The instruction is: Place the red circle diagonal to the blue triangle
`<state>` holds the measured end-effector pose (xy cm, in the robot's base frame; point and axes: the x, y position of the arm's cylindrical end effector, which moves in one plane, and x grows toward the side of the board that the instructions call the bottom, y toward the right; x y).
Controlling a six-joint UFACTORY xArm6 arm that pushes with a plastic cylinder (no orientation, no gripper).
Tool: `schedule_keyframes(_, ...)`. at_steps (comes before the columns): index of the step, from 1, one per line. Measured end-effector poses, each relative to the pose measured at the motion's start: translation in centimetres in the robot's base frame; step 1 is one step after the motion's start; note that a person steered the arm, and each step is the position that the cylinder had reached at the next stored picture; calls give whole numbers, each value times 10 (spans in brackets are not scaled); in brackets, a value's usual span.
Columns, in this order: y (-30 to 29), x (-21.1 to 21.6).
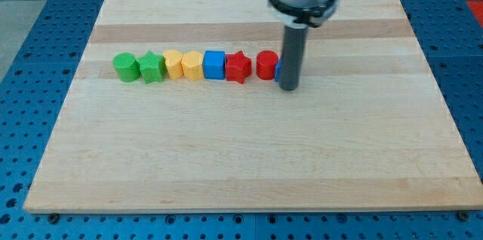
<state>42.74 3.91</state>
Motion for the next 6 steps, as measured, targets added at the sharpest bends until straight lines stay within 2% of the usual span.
schedule_keyframes(1,-30,-2)
schedule_keyframes(2,-35,-22)
schedule_keyframes(3,-23,-32)
schedule_keyframes(6,-10,-102)
